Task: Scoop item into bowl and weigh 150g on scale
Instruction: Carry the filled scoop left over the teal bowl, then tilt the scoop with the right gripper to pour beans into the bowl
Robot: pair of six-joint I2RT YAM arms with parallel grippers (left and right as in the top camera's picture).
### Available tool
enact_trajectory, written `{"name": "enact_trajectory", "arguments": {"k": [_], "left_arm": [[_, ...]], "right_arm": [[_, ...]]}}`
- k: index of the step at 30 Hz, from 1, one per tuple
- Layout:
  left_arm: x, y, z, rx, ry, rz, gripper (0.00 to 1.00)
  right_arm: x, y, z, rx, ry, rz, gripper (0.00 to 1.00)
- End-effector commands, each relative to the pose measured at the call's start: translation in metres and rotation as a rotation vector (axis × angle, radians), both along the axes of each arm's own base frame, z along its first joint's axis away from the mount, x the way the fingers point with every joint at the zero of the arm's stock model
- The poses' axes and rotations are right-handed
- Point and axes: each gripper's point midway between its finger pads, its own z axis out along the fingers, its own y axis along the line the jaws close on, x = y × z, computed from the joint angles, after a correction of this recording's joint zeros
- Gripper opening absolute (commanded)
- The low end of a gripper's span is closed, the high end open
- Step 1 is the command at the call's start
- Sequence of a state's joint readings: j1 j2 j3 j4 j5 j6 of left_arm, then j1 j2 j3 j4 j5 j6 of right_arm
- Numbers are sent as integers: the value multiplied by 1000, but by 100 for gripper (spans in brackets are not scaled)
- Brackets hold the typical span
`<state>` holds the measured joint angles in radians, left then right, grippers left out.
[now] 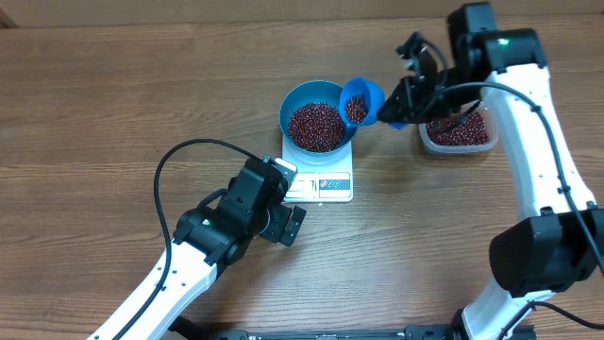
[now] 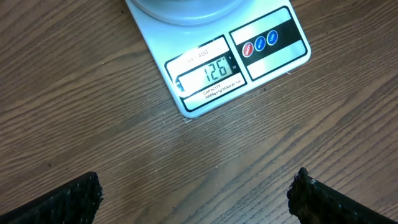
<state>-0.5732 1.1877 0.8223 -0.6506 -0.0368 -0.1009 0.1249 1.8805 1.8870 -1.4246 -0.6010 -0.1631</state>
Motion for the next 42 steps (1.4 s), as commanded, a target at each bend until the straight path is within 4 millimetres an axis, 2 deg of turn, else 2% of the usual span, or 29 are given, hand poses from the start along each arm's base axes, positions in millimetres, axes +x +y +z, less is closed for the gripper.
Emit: {"name": "enact_trajectory", "arguments": {"k": [1,17,28,35,42], "left_arm": [[5,-2,8,-12,-17,-8,99],[5,-2,8,-12,-17,-8,100],[5,-2,8,-12,-17,-8,100],[5,-2,8,-12,-17,-8,100],[5,-2,8,-12,-17,-8,100]], "right_arm": [[4,-1,8,-98,-60,-19,4],[4,24,-2,-295,-150,33,4],[12,28,16,-304,-217,23,4],[13,36,18,-315,-257,62,4],[14,38,16,-402,-296,71,4]]}}
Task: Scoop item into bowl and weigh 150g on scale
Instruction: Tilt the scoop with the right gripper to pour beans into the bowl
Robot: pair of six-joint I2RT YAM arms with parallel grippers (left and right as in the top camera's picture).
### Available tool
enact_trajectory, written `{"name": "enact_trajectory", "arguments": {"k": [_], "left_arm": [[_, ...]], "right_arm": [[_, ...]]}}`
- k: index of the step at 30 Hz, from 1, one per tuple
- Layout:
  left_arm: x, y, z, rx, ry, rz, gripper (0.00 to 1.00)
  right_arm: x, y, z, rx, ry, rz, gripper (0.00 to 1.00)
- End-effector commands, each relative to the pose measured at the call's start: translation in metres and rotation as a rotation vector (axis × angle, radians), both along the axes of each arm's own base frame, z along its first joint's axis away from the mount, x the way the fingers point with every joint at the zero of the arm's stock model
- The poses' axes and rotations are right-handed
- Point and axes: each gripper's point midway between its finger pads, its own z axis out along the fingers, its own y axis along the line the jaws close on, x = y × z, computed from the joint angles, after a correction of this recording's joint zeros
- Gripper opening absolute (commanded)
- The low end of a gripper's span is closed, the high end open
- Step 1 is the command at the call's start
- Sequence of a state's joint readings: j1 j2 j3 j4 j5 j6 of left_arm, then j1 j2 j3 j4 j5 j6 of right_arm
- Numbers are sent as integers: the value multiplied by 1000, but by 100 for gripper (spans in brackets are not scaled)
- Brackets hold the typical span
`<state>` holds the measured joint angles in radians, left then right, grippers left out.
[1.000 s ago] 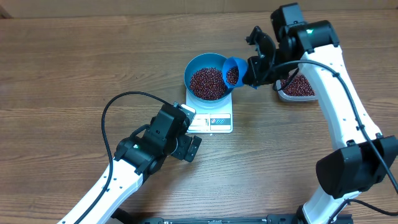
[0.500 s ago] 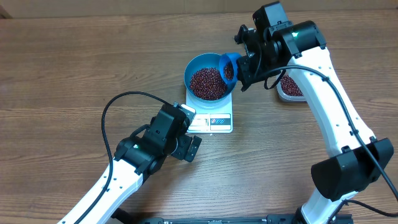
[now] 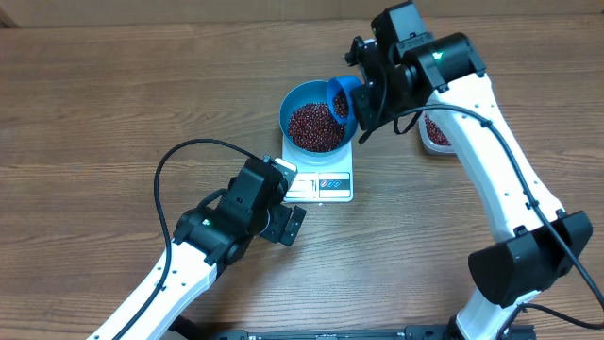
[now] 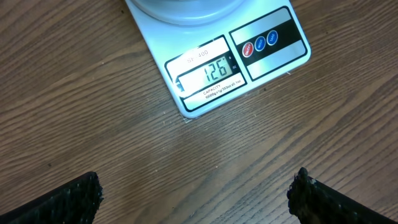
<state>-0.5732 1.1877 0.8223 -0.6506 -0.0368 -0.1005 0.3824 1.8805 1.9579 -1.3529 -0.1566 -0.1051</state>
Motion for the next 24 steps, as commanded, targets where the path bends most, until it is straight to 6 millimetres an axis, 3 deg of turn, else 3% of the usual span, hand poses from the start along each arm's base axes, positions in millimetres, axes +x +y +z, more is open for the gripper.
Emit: {"name": "enact_trajectory", "arguments": {"k": [1,24], "left_arm": [[5,-2,8,-12,-17,-8,100],[5,-2,8,-12,-17,-8,100]], "right_arm": [[5,1,18,-34,-84,7,4],[11,3,20,-80,-140,75,4]]}}
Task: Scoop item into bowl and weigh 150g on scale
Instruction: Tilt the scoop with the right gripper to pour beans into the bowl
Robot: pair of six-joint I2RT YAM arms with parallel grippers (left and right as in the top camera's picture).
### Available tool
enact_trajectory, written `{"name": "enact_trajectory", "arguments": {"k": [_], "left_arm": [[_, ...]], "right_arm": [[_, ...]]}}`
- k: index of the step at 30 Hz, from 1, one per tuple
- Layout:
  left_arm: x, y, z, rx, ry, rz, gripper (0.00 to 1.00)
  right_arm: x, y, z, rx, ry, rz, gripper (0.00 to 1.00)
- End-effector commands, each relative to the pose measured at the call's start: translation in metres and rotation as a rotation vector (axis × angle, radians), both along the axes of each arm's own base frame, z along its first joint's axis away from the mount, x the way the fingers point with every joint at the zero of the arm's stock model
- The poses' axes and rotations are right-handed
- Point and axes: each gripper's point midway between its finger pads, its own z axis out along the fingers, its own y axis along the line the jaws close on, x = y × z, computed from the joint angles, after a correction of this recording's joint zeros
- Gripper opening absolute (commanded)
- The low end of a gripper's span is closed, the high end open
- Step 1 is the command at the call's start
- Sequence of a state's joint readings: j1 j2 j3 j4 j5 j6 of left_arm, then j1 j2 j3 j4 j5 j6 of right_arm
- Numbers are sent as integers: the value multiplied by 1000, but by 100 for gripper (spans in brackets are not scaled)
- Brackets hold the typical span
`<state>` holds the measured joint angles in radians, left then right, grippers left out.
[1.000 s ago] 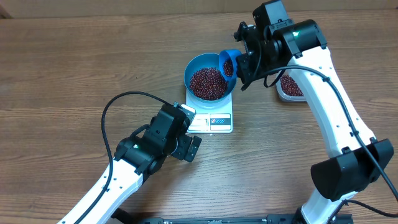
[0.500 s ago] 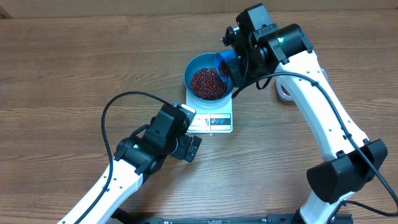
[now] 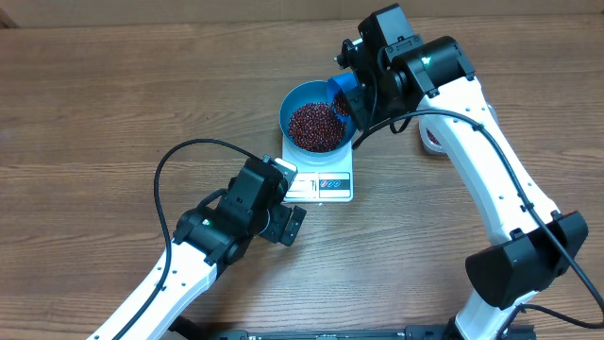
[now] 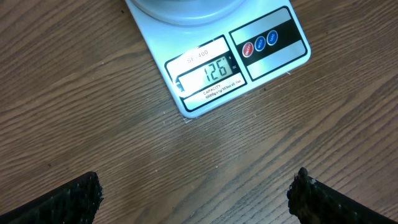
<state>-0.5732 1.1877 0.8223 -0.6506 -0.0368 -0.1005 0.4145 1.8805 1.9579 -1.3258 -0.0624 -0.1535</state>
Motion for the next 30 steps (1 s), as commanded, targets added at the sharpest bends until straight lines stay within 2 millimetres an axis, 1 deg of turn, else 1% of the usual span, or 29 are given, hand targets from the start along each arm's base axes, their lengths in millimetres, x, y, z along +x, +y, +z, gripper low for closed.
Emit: {"name": "enact_trajectory", "arguments": {"k": [1,13,30], "left_arm": [[5,-2,8,-12,-17,-8,99],[5,-2,8,-12,-17,-8,100],[5,-2,8,-12,-17,-8,100]], "right_arm": [[4,2,19,2,-69,37,4],[13,-8,21,-62,-115,26,4],[16,-7,22,-66,-133,46,4]]}}
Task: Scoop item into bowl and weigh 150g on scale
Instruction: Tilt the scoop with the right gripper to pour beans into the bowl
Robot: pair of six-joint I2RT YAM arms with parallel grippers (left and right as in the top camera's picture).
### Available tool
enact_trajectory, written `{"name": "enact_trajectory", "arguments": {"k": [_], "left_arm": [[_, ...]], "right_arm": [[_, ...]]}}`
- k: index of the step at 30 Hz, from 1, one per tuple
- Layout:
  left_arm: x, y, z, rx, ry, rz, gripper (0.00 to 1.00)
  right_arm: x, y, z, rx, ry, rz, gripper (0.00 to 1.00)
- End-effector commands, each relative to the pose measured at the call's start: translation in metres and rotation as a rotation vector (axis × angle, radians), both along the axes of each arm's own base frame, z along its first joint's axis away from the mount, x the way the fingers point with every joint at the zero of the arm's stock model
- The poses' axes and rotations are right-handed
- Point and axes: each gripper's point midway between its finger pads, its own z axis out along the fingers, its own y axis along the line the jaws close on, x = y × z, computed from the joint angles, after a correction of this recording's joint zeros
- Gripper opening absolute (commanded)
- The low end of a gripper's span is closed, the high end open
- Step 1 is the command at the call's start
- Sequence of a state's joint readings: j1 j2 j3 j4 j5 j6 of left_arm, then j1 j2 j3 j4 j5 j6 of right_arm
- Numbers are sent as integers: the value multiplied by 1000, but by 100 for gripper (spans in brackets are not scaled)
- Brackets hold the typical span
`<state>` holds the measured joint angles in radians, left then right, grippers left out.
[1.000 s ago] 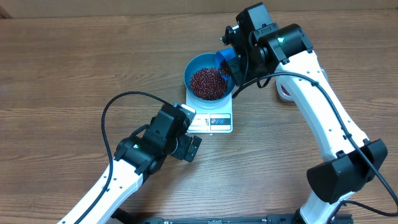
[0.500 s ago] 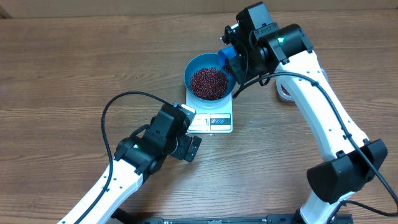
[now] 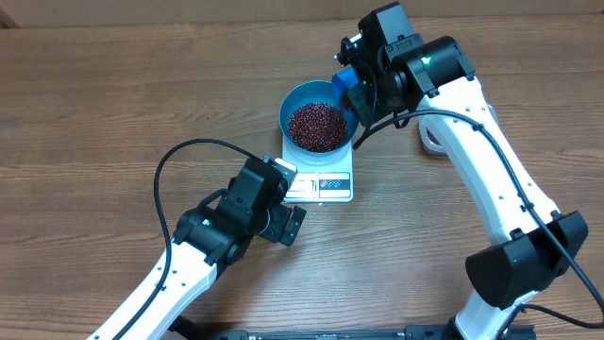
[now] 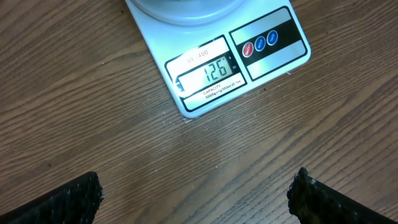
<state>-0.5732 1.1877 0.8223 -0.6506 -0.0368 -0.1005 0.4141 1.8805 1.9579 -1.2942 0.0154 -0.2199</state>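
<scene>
A blue bowl full of red beans stands on the white scale. The scale's display reads 126. My right gripper is over the bowl's right rim, shut on a blue scoop. Most of the scoop is hidden under the wrist, and I cannot see what is in it. My left gripper hovers over bare wood just in front of the scale. It is open, with nothing between its fingers.
The clear bean container sits to the right of the scale, mostly hidden under my right arm. A black cable loops over the table left of the scale. My left arm comes in from the front left.
The scoop has shifted slightly at the bowl's right rim and shows less from under the wrist. The display still reads 126. My left arm has not moved.
My right gripper first held the scoop, loaded with beans, between the container and the bowl. Then it was tilted at the bowl's right rim, and it has stayed there since. The display has read 126 throughout, and my left gripper has stayed open.
</scene>
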Motion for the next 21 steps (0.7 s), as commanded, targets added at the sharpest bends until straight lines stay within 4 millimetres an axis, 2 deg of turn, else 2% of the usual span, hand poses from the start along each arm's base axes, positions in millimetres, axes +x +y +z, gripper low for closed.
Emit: {"name": "enact_trajectory", "arguments": {"k": [1,21], "left_arm": [[5,-2,8,-12,-17,-8,100],[5,-2,8,-12,-17,-8,100]], "right_arm": [[3,4,20,9,-61,20,4],[6,16,28,-135,-175,35,4]]}}
